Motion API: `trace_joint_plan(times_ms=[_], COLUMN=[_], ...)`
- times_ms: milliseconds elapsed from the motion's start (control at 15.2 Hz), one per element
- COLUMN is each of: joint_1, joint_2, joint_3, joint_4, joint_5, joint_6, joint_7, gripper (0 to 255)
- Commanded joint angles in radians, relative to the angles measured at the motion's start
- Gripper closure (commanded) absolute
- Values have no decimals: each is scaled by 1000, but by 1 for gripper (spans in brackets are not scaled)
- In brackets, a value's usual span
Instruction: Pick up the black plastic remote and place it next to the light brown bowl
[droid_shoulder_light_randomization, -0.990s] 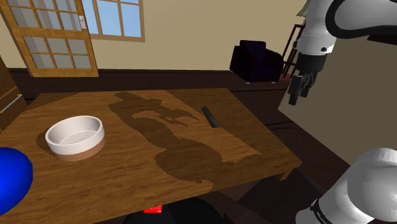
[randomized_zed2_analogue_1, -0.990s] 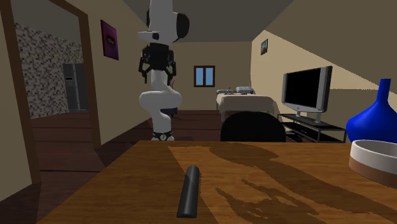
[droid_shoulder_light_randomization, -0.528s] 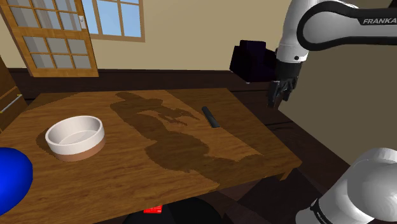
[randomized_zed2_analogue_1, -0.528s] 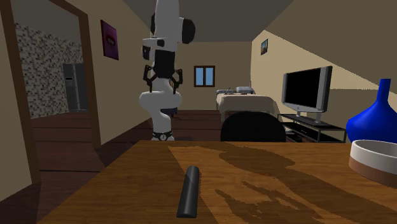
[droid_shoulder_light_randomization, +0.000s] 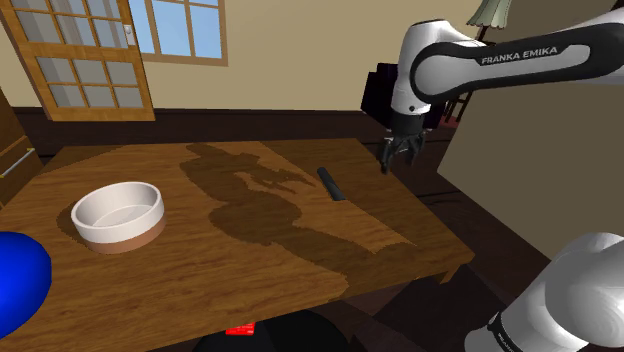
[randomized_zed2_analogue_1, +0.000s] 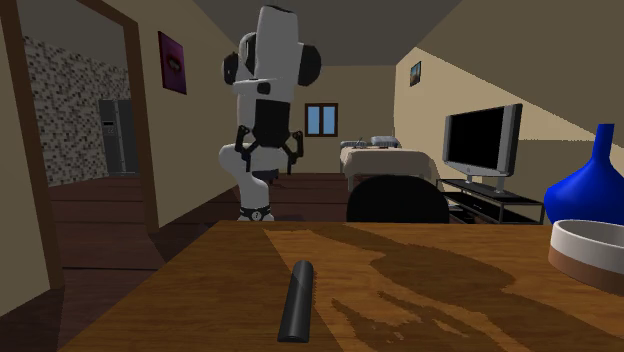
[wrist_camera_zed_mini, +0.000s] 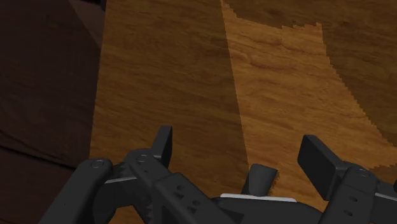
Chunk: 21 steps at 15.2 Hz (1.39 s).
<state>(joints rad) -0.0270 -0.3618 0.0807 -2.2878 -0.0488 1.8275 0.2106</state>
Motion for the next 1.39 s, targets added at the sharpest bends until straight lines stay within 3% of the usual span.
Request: trace_joint_plan(times_ms=[0,660,1188,1320], joint_1=[-2,-8,9,9], joint_2=[73,441,746,757], joint_3=[12,34,15,13], joint_4=[31,262,550,550], joint_5=[0,-42,-80,-81], joint_6=[50,217,260,271], joint_7=[41,221,337,340], gripper=[0,0,0,0])
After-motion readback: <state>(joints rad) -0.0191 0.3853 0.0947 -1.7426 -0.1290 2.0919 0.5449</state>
